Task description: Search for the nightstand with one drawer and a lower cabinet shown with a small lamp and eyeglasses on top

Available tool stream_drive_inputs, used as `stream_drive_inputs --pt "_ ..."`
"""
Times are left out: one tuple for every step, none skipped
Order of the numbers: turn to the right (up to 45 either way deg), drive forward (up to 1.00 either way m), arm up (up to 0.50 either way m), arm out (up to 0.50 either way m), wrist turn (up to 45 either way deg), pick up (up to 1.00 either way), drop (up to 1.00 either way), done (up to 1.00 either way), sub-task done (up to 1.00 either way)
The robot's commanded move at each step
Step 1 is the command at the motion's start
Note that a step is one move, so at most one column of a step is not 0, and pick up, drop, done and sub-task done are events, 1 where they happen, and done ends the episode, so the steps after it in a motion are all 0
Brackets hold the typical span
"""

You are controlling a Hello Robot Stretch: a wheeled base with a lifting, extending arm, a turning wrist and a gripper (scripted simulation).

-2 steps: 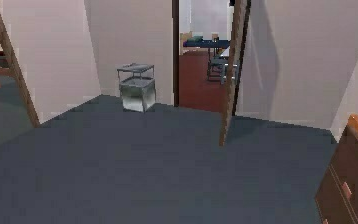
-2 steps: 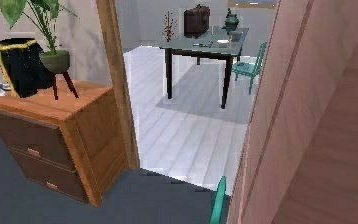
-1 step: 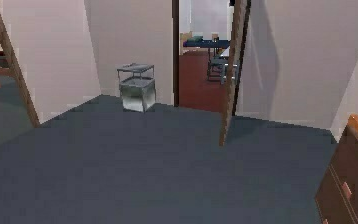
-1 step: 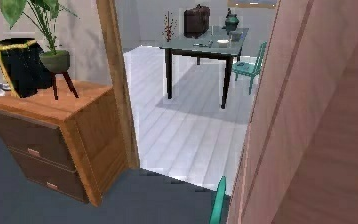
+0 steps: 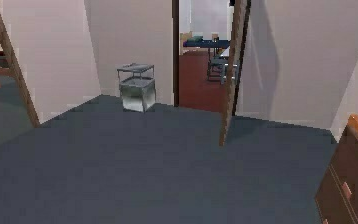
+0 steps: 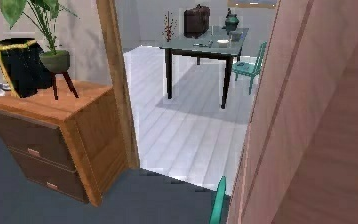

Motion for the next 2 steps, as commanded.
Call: stream_drive_inputs --pt "12.0 0.0 0.0 0.0 0.0 0.0 0.0 0.0 0.0" --pt "-3.0 0.0 0.0 0.0 0.0 0.0 0.0 0.0 0.0"
